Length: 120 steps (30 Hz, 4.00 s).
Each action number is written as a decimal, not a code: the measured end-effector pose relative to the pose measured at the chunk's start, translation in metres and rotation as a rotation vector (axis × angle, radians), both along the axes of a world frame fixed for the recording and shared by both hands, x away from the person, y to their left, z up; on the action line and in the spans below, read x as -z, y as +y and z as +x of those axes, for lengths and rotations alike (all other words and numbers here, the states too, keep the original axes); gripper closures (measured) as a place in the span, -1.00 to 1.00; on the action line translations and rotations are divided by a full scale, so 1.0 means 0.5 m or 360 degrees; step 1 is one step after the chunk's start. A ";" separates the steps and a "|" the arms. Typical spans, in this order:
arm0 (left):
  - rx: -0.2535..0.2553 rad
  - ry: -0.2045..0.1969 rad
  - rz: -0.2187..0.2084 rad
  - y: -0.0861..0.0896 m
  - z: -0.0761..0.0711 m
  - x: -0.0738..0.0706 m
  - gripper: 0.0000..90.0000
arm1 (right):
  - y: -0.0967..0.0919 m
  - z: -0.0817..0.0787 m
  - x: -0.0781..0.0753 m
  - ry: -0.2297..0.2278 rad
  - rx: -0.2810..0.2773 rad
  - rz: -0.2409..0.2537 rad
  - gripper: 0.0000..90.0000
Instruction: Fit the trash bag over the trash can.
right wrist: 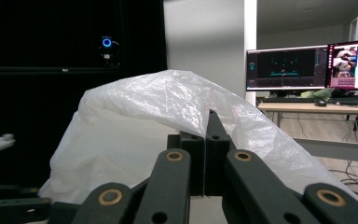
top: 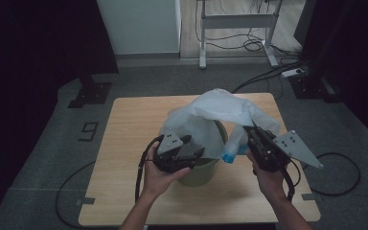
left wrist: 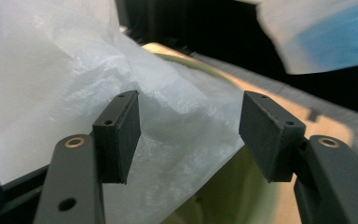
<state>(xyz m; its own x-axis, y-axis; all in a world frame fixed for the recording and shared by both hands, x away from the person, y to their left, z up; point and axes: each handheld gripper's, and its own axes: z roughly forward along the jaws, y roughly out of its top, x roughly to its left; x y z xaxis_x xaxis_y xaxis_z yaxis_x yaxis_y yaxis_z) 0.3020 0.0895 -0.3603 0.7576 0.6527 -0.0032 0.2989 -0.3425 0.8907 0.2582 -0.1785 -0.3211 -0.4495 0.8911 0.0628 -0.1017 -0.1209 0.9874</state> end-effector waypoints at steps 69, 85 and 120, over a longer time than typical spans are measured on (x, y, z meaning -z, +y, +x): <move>0.0021 0.0125 -0.0059 0.102 -0.019 0.029 0.05 | -0.074 -0.053 0.075 0.0146 -0.0019 0.0049 0.98; 0.0219 0.0031 -0.0114 0.045 -0.040 -0.013 -0.43 | -0.016 -0.022 0.064 0.0199 -0.0123 0.0000 0.98; -0.0230 -0.0190 -0.0284 0.099 -0.027 0.016 1.00 | 0.063 -0.036 0.163 0.0325 -0.0180 -0.0138 0.14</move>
